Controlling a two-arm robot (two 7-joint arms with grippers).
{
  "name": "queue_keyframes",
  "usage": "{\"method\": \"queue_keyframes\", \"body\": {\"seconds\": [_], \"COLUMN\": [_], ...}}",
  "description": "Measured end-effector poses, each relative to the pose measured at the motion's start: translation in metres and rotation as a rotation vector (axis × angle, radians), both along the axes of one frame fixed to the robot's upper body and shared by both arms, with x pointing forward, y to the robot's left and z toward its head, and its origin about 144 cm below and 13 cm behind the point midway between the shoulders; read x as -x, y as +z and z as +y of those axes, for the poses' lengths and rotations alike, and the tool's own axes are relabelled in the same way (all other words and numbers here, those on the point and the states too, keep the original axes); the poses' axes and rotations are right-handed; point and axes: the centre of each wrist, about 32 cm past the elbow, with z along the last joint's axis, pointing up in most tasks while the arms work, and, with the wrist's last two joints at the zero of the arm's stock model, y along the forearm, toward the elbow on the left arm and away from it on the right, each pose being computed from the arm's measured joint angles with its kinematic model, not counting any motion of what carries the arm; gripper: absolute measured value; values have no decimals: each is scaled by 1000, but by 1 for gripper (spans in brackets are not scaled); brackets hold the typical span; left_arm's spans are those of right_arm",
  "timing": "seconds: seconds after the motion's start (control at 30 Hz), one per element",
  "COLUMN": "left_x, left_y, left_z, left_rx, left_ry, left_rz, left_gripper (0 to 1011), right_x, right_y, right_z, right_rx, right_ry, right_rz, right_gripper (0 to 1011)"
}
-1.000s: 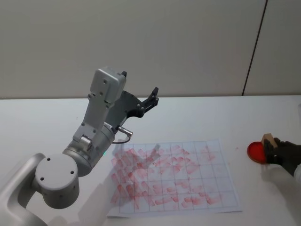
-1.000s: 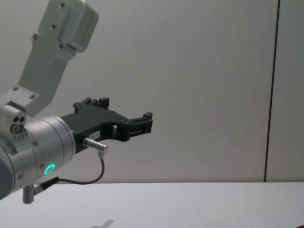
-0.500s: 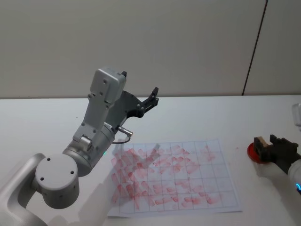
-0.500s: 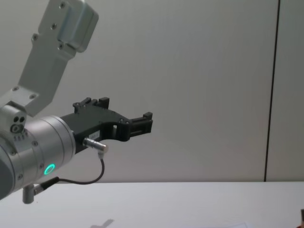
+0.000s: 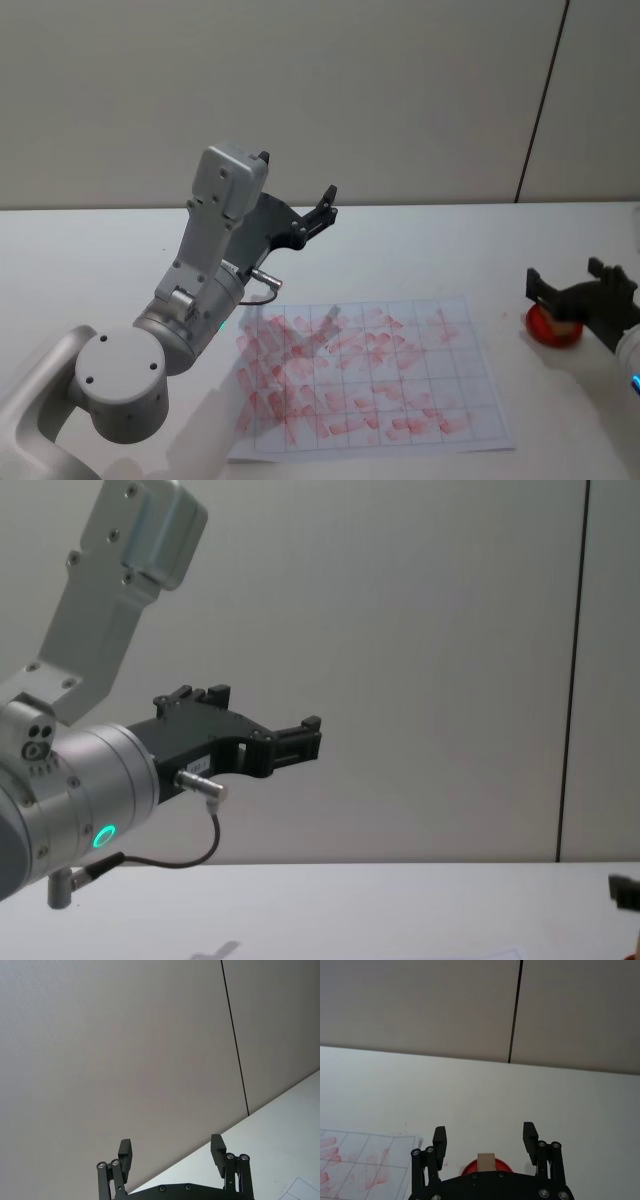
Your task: Use the one hand to pick up the stamp and affix it onto the A4 paper.
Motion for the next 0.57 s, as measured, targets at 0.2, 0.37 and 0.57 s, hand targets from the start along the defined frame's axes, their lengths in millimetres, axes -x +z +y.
{"method": "queue_keyframes", "body": {"seconds": [0.2, 0.37, 0.57], "left_x": [0, 0, 0], "left_y": [0, 0, 0], "left_z": [0, 0, 0], "left_rx": [0, 0, 0], "left_ry": [0, 0, 0], "left_rz": [0, 0, 0], "left_gripper": [1001, 1001, 1001], "right_x": [3, 7, 10], "right_y": [7, 15, 25], "right_z": [-3, -6, -11], "right_rx": [-4, -3, 1], "right_ry": [11, 22, 36], "right_rz": [-78, -152, -244], "right_gripper": [1001, 1001, 1001]}}
